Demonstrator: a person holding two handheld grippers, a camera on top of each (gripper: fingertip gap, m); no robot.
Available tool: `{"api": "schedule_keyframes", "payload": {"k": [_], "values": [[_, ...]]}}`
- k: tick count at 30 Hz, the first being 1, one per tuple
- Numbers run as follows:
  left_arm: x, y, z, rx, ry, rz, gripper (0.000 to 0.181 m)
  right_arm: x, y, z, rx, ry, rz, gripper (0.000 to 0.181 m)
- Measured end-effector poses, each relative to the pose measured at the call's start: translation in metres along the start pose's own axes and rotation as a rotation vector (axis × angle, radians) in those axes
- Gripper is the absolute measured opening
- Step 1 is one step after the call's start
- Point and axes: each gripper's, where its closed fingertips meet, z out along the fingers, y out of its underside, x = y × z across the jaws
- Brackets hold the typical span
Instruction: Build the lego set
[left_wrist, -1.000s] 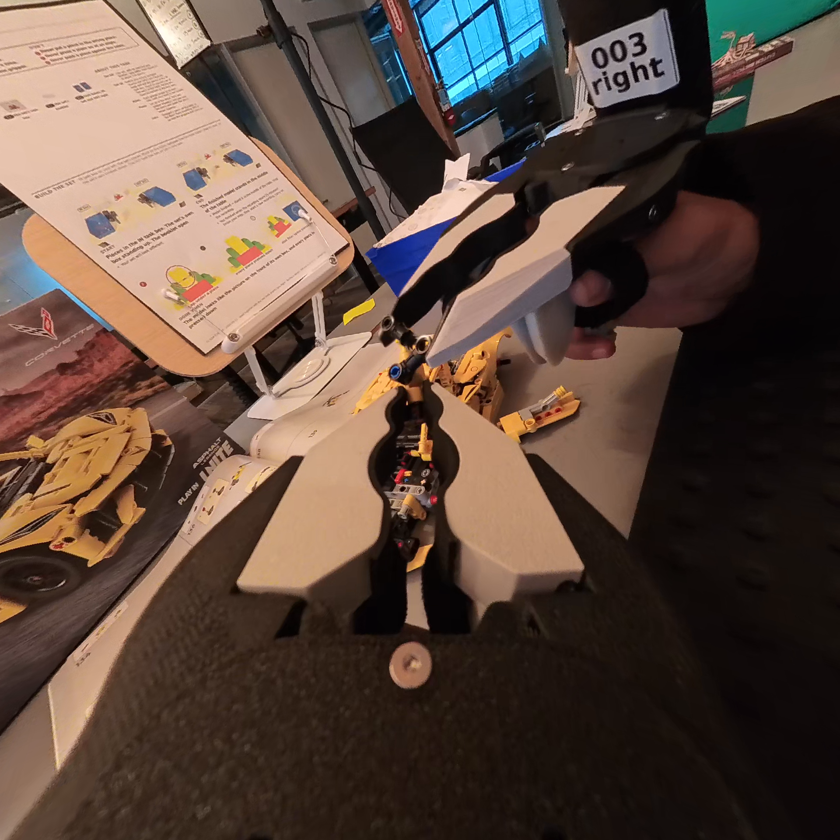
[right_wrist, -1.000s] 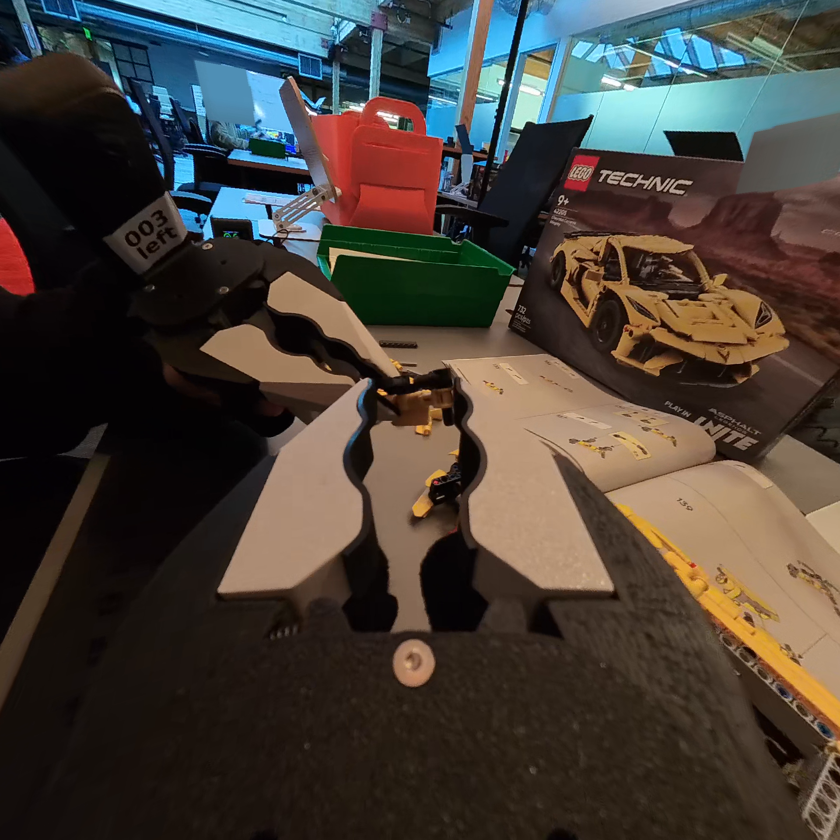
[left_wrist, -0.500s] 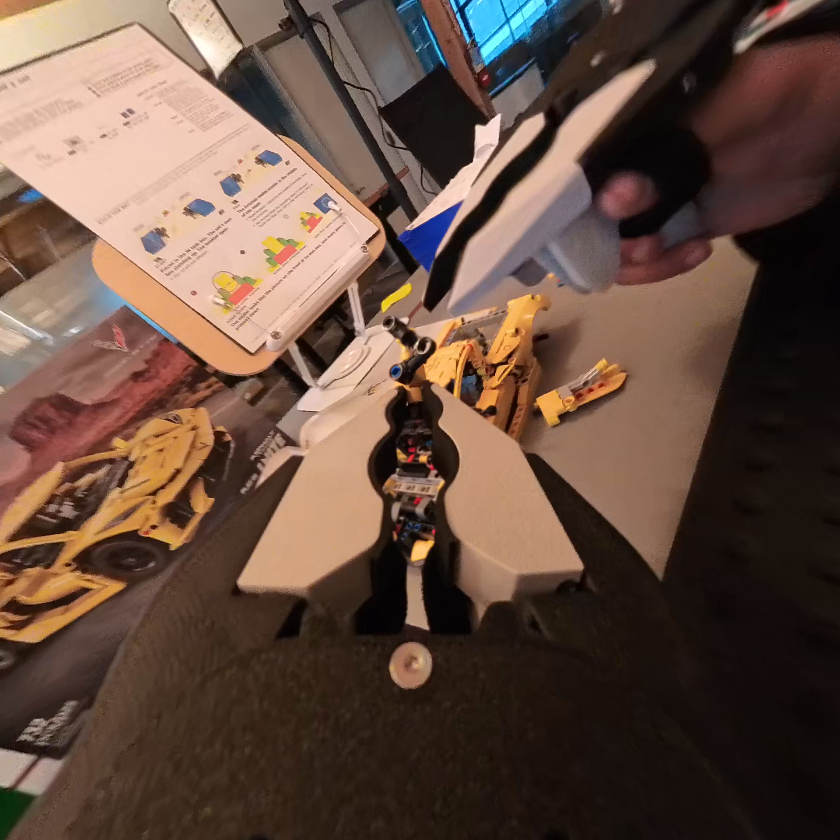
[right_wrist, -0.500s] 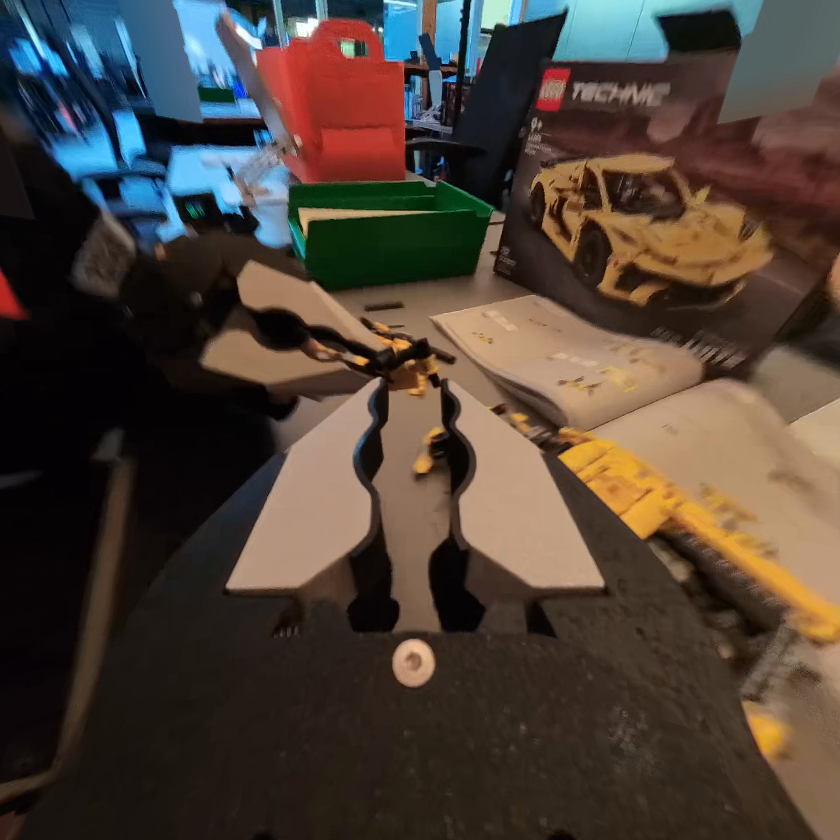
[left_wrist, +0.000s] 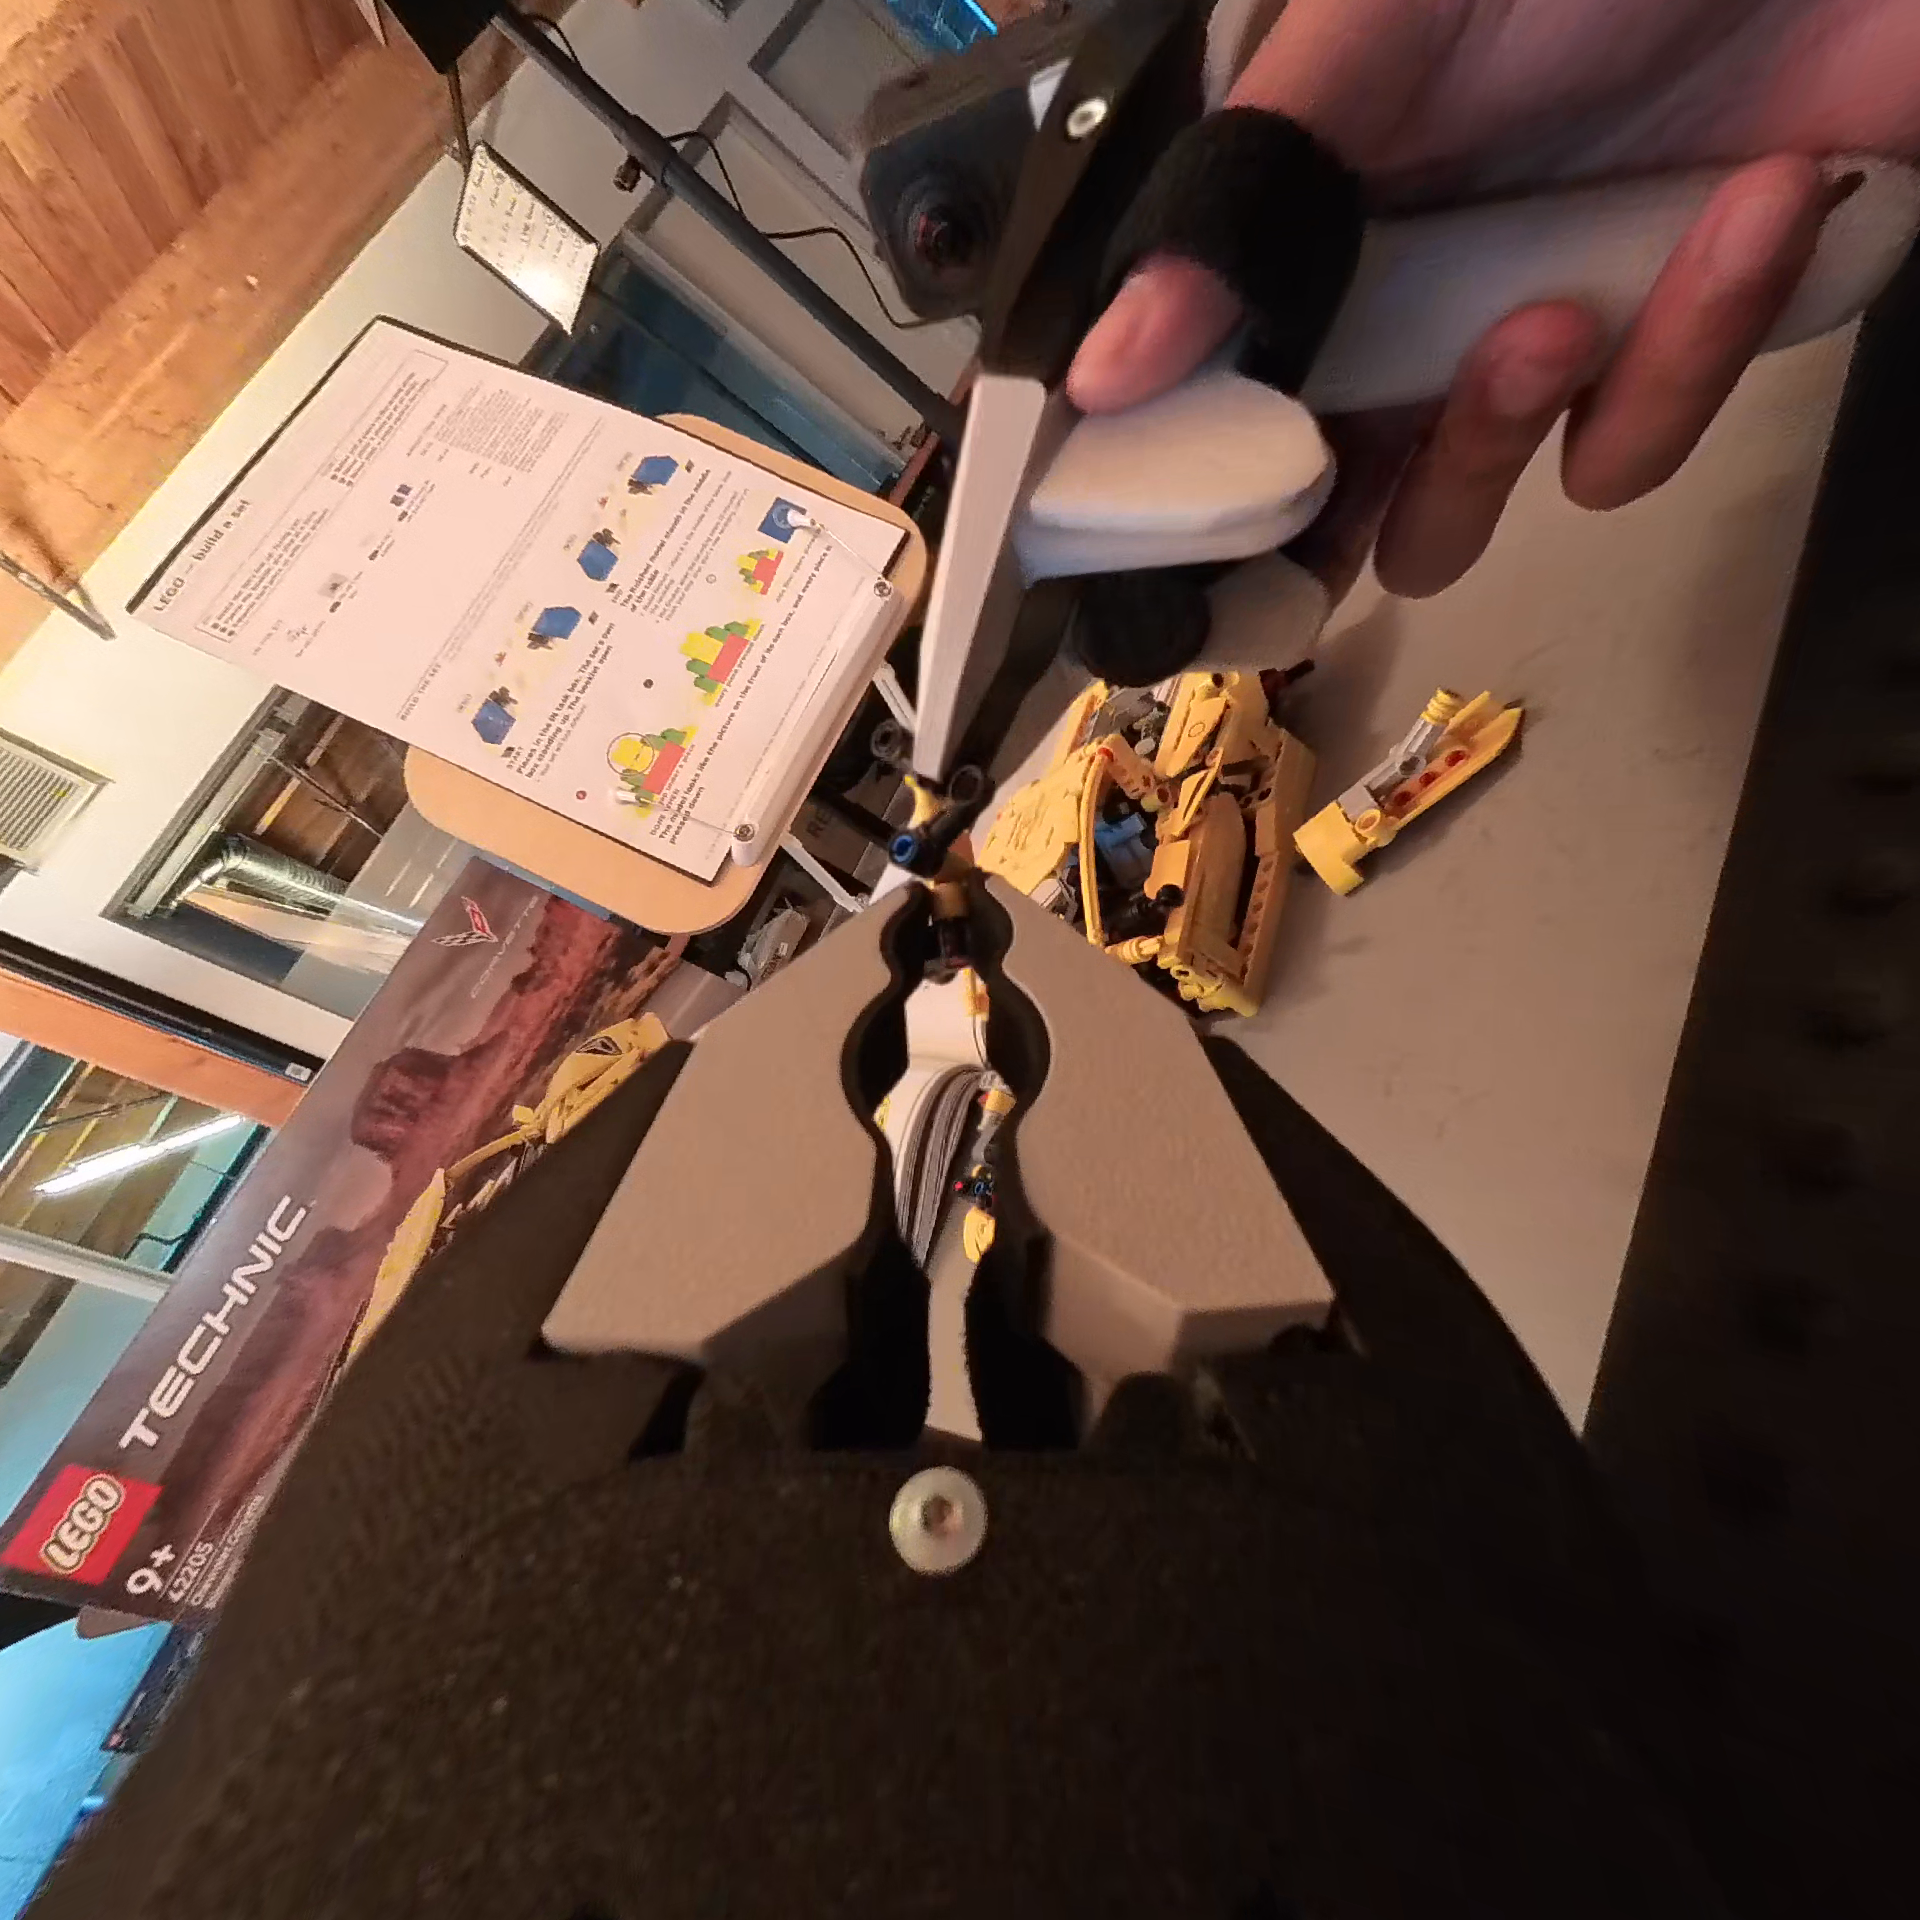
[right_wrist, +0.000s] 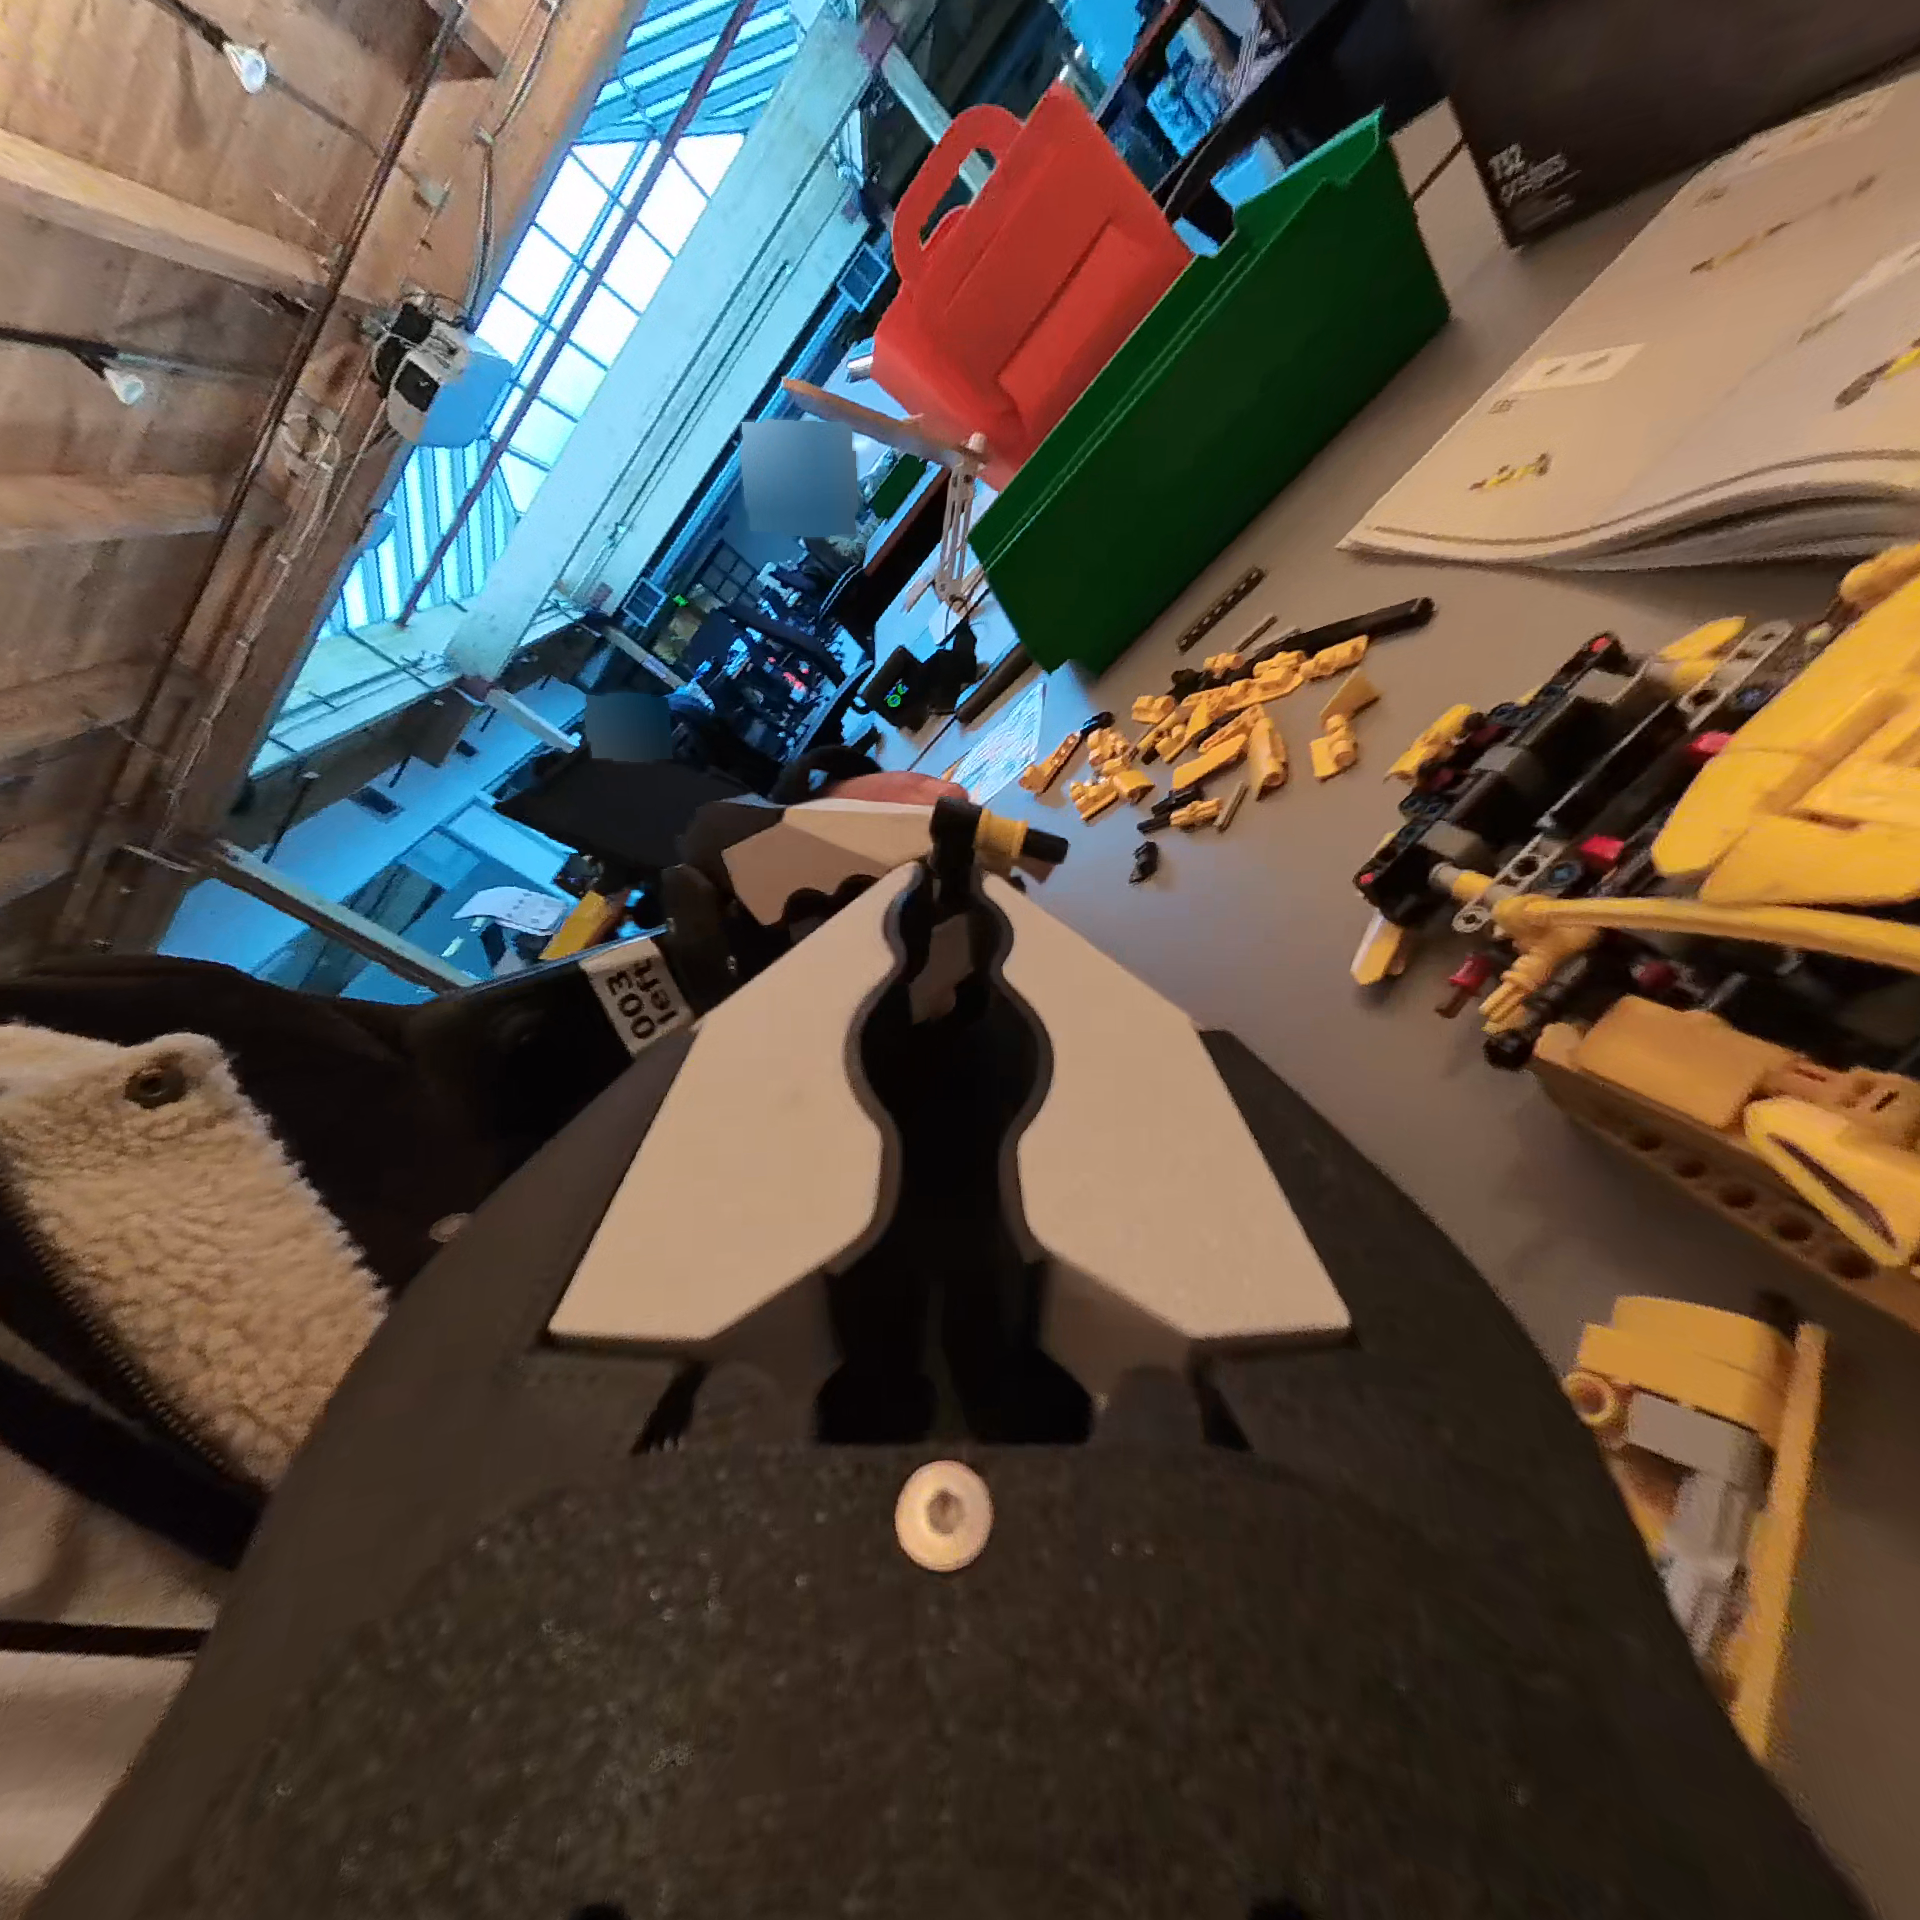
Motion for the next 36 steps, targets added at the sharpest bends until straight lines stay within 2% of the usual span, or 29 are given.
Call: {"api": "schedule_keyframes", "payload": {"k": [4,10,14,16,19,20,21,24,26,28,33,36], "values": [[0.003,0.001,0.0,-0.011,0.004,0.036,0.006,0.002,0.004,-0.002,-0.028,-0.025,0.07,0.003],[0.005,0.003,0.001,-0.008,0.033,-0.002,0.006,0.004,0.011,-0.007,-0.133,0.019,-0.028,0.003],[0.008,0.005,0.002,-0.017,0.046,-0.004,0.006,0.008,0.01,-0.008,-0.141,0.059,-0.108,0.006],[0.007,0.006,0.002,-0.02,0.046,-0.017,0.006,0.01,0.011,-0.013,-0.173,0.096,-0.23,0.022],[0.007,0.007,0.003,-0.022,0.052,-0.034,0.006,0.014,0.01,-0.014,-0.206,0.212,-0.555,0.067],[0.008,0.007,0.003,-0.023,0.06,-0.039,0.006,0.014,0.006,-0.01,-0.176,0.26,-0.683,0.075],[0.009,0.007,0.003,-0.026,0.065,-0.041,0.007,0.013,0.005,-0.006,-0.154,0.298,-0.782,0.077],[0.01,0.007,0.003,-0.027,0.077,-0.059,0.006,0.016,0.011,0.005,-0.177,0.373,-0.944,0.075],[0.01,0.007,0.003,-0.026,0.082,-0.073,0.006,0.019,0.01,0.006,-0.169,0.419,-1.012,0.063],[0.011,0.008,0.003,-0.026,0.087,-0.077,0.006,0.016,0.005,0.003,-0.129,0.437,-1.052,0.047],[0.012,0.007,0.003,-0.022,0.094,-0.083,0.006,0.015,0.002,0.0,-0.128,0.46,-1.106,0.033],[0.012,0.008,0.003,-0.026,0.097,-0.089,0.006,0.015,0.002,0.0,-0.131,0.472,-1.13,0.031]]}}
